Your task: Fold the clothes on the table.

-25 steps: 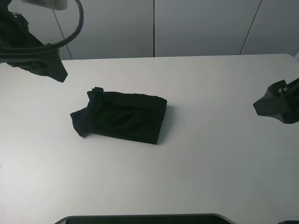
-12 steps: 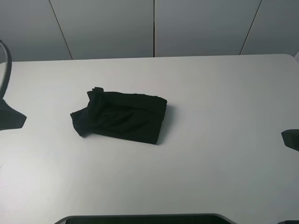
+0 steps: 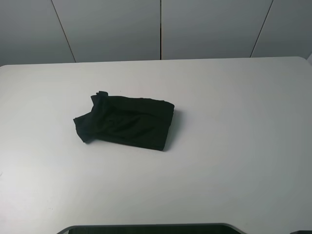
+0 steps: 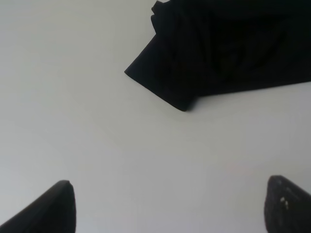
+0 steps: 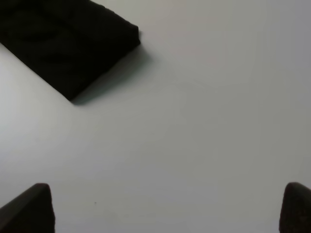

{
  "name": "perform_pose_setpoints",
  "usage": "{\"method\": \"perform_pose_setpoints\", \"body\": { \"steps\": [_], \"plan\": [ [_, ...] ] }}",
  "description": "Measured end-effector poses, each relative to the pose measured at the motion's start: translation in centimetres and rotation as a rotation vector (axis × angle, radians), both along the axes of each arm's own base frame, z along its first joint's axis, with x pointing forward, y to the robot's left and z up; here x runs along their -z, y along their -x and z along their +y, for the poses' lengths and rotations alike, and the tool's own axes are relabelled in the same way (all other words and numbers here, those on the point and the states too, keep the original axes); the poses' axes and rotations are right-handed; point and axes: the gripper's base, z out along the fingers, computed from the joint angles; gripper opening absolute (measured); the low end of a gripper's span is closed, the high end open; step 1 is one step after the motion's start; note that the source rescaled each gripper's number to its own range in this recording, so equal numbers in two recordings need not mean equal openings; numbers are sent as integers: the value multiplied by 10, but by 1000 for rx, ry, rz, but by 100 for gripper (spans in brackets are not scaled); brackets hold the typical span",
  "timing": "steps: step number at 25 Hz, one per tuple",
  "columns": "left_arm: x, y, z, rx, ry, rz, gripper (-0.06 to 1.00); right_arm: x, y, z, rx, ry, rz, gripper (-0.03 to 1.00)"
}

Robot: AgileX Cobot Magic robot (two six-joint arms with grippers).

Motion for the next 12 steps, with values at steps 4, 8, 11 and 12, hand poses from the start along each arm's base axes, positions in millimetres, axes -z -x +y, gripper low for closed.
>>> {"method": "perform_pose_setpoints", "body": {
  "steps": [4,8,11,12],
  "plan": [
    [-2,13,9,-4,19,-23,100,-1,13,-7,-3,-50,-74,100],
    [-4,25,17,-2,70,-90,100,4,24,-13,-5,-86,-140,100],
    [-7,35,24,-1,115,-153,100,4,25,-14,-6,-89,-149,100],
    [-8,38,26,0,129,-169,100,4,25,-14,-8,-88,-149,100]
  ]
}}
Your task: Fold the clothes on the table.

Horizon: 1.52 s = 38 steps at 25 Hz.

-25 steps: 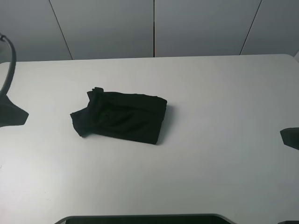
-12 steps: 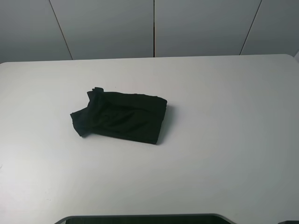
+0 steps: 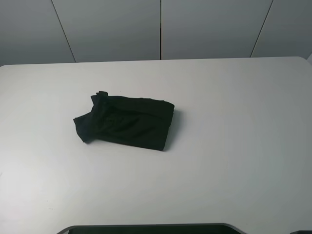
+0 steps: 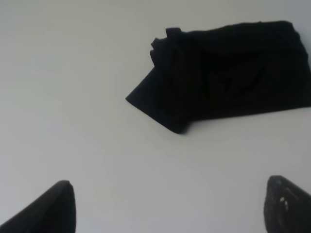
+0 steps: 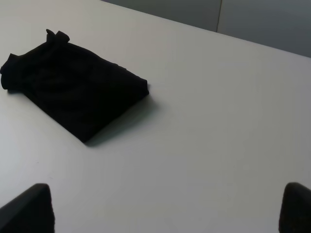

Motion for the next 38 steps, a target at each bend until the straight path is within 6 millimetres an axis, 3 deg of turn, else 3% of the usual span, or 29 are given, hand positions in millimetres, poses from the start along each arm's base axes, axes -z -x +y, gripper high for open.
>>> {"method": "perform_pose_setpoints", "body": {
  "steps": [9,18,32,38],
  "plan": [
    [7,24,16,6,50,-63,100,0,0,0,-1,0,-3,100],
    [11,35,13,127,47,-100,100,0,0,0,-1,0,-3,100],
    [11,37,10,148,71,-88,100,0,1,0,-4,-6,1,100],
    [11,37,8,23,70,-90,100,0,1,1,65,-4,-1,100]
  ]
}}
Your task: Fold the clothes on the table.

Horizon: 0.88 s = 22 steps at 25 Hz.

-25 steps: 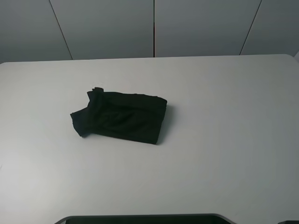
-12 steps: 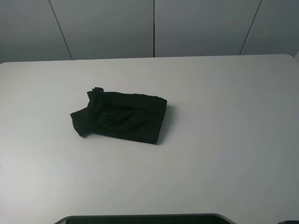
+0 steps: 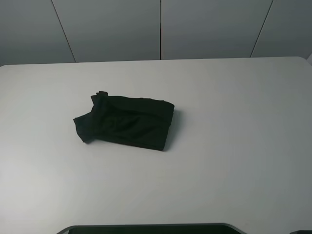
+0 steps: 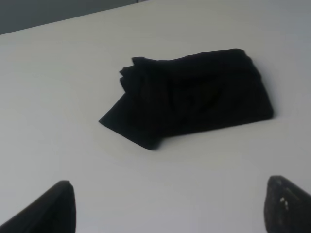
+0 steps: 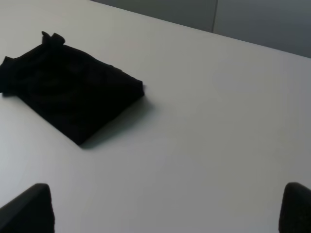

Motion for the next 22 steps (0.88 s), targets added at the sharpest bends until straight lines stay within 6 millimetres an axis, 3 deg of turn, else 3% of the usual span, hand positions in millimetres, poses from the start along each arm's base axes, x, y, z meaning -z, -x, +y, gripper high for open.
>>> {"method": "perform_pose_setpoints", "body": {
  "steps": [12,22],
  "plan": [
    [0,-2,-3,-332,0,0,100,0,1,2,343,6,-2,100],
    [0,-2,-4,-383,0,0,100,0,1,3,415,6,-2,100]
  ]
}}
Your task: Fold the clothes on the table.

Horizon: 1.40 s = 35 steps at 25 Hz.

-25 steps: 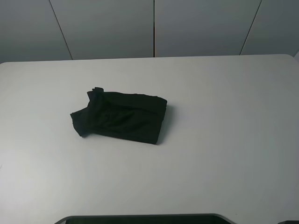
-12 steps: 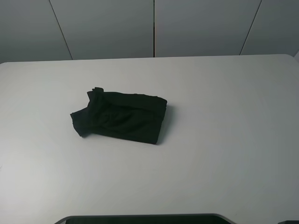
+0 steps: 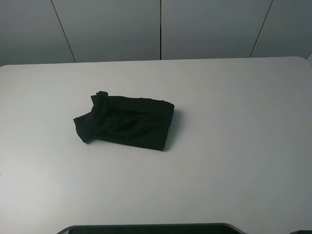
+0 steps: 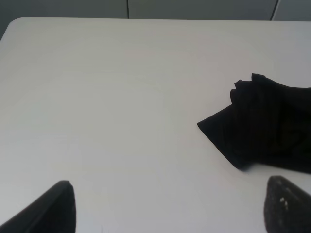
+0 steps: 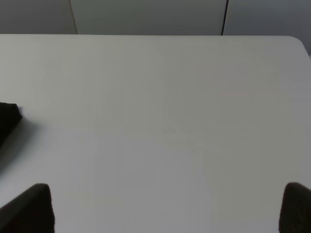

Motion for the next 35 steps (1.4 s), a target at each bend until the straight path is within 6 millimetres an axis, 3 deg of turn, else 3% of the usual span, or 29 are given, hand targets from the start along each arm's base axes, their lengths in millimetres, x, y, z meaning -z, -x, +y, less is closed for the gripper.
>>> {"method": "perform_pose_setpoints", "body": {
  "steps": [35],
  "plan": [
    [0,0,0,12,-28,-5,100,0,0,4,-63,23,-2,100]
  ]
}}
